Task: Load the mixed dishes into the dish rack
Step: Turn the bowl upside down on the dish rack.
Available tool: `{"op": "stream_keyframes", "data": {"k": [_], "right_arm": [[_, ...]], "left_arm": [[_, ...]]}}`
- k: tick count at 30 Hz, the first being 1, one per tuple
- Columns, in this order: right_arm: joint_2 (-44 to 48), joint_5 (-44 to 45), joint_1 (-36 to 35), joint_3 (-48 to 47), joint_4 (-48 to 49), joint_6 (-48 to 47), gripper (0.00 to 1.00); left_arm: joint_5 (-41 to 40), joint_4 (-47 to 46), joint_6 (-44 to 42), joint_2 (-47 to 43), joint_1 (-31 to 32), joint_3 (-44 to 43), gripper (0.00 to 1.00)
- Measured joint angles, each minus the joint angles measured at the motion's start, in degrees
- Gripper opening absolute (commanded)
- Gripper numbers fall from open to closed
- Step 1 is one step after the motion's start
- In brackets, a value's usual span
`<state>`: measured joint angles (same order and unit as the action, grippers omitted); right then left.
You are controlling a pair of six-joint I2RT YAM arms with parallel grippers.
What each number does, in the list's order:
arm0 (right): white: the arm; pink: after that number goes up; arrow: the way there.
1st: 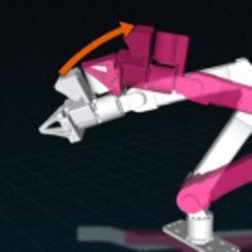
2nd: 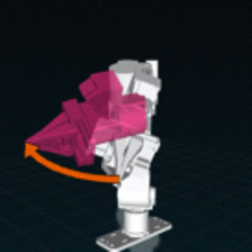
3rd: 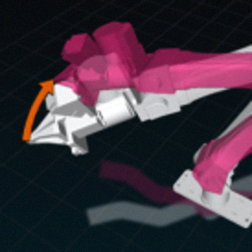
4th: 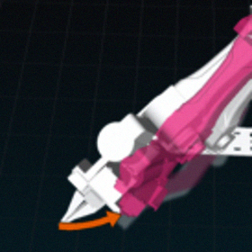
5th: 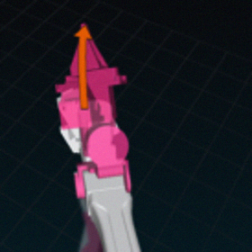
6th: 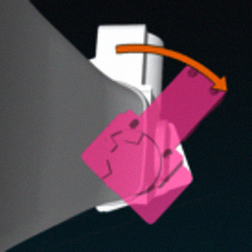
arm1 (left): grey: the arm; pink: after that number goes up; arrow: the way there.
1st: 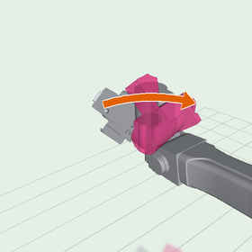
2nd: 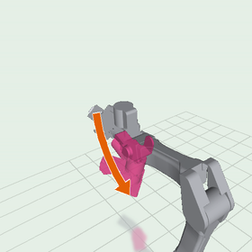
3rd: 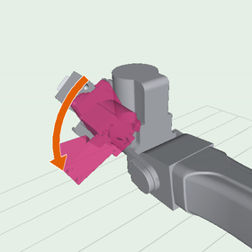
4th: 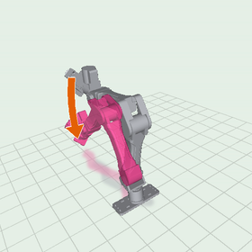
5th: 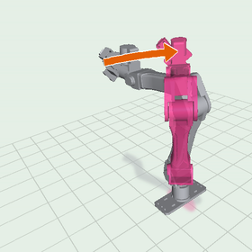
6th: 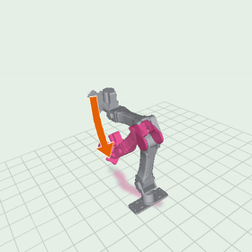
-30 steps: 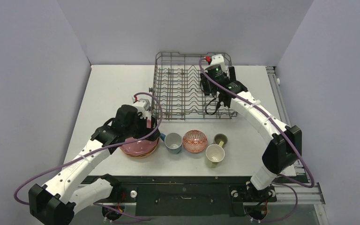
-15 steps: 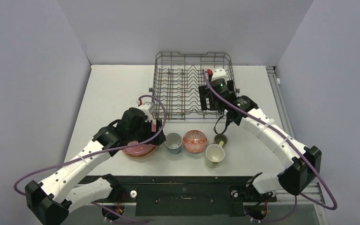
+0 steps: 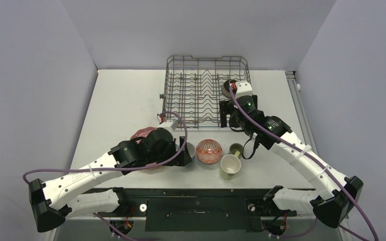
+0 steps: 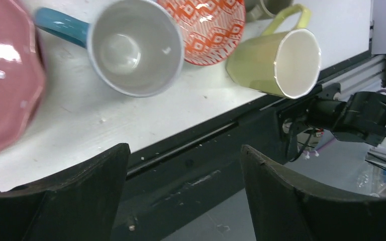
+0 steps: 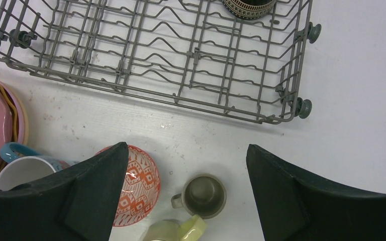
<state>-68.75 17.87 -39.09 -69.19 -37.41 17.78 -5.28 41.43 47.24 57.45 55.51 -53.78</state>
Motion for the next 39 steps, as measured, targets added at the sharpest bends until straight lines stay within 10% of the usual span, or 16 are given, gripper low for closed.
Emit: {"op": "stream_keyframes", "data": {"k": [20,39], "right_arm": [[12.4,0.3,0.0,7.6,0.0,2.6,0.82],[18.3,-0.4,0.0,11.1,0.0,5.2,0.82]], "left_arm": [[-11.2,-6.1,26.7,9.8,13.4,-0.7,0.57],[-13.1,-11.6,33.5,25.4,15.7,-2.2,0.44]]}}
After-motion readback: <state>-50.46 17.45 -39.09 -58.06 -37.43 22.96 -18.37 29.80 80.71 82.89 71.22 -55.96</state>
